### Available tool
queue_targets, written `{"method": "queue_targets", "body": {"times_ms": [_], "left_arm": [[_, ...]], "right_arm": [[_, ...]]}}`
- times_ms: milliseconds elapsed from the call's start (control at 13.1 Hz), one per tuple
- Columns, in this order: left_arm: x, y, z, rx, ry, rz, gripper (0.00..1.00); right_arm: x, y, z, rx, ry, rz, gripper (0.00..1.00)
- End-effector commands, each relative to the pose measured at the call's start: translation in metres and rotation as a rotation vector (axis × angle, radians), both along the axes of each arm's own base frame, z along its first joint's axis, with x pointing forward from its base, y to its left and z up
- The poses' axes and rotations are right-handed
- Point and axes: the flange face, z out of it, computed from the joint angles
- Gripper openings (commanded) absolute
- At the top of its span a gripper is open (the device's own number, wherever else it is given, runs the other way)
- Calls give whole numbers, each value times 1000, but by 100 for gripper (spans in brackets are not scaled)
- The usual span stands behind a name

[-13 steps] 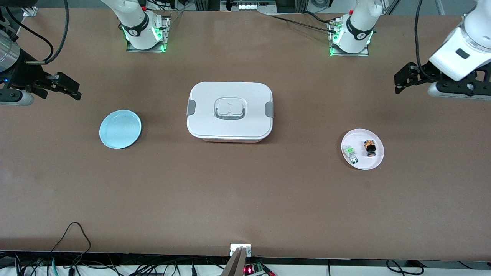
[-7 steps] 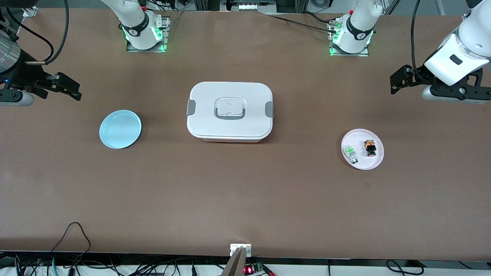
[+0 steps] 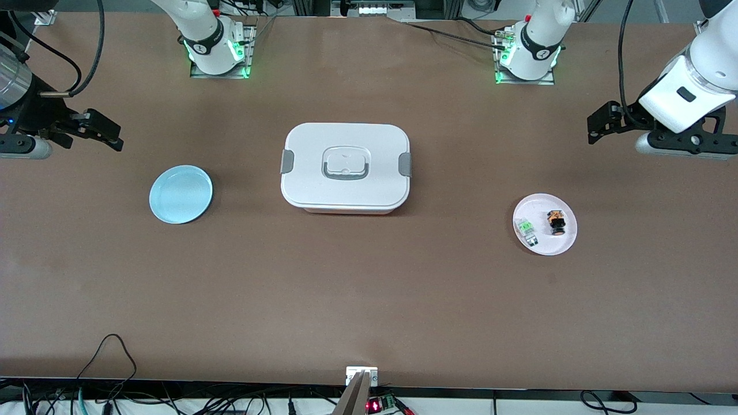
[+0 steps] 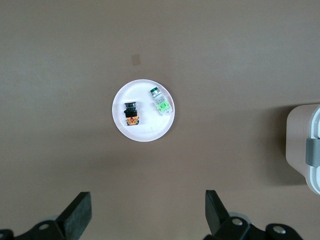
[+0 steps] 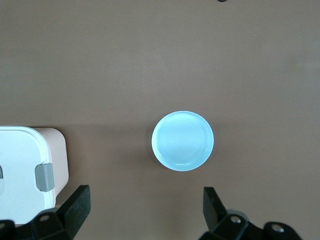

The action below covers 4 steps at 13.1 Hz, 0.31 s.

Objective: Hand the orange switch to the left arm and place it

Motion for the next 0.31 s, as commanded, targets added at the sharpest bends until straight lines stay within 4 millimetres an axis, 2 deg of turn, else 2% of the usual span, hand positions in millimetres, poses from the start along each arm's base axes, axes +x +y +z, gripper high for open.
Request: {"method": "queue_targets", "body": {"times_ms": [0, 153, 230], "left_arm": [[0, 2, 4, -10, -12, -1, 100], [0, 5, 4, -10, -12, 8, 100], [1, 13, 3, -10, -12, 22, 100]], "right_arm": [[3, 2, 6, -14, -8, -13, 100], [3, 3, 6, -14, -7, -15, 100], [3, 3, 6, -14, -7, -15, 100]]}}
